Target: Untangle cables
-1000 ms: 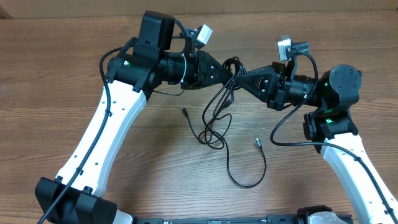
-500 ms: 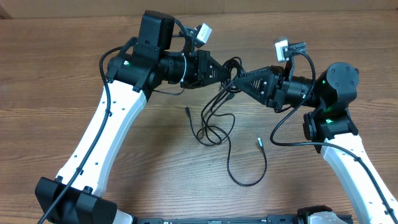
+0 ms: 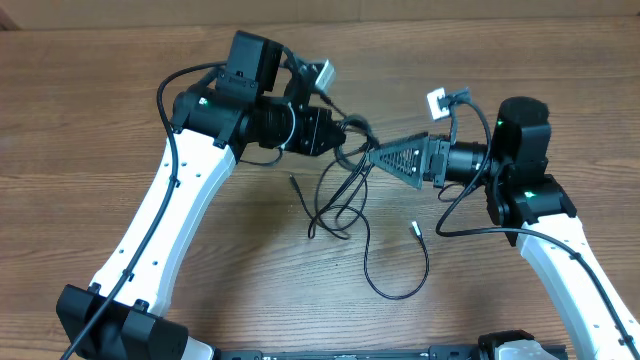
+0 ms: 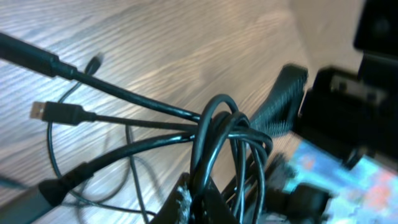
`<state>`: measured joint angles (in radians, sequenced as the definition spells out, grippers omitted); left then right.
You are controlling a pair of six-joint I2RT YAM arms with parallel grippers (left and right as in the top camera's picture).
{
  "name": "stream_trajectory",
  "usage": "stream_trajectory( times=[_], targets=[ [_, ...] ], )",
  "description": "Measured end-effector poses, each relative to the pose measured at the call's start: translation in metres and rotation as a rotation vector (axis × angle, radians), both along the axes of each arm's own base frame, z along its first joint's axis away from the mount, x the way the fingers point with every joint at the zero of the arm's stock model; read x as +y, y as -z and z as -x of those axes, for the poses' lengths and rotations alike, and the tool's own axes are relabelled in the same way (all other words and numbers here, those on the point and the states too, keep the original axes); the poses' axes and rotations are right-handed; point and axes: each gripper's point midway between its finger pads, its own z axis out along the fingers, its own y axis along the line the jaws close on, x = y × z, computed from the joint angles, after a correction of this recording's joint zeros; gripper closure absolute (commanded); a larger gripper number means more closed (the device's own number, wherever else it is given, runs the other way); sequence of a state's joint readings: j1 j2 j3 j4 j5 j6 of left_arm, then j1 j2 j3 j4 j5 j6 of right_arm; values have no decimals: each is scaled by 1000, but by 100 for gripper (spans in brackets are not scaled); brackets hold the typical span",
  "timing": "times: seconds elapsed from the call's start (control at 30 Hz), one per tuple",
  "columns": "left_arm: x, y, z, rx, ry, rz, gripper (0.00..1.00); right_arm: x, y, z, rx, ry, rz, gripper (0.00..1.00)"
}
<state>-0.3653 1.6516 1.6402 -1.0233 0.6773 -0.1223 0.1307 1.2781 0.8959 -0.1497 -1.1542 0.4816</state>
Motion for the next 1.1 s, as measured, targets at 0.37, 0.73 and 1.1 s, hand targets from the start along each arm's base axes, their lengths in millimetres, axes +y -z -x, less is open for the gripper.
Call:
stream_trajectory(
  times=[0.37,0.73,1.1],
  targets=[
    [28,30,32,-18,171,-205,96,-15,63,13,91,57,235,8],
    [30,37,36,-36,199,-277,96,34,62,43,-69,-130,273,41],
    [25,38,40,-41,217,-287,96,44,70,46,-93,-132,332,96]
  ],
)
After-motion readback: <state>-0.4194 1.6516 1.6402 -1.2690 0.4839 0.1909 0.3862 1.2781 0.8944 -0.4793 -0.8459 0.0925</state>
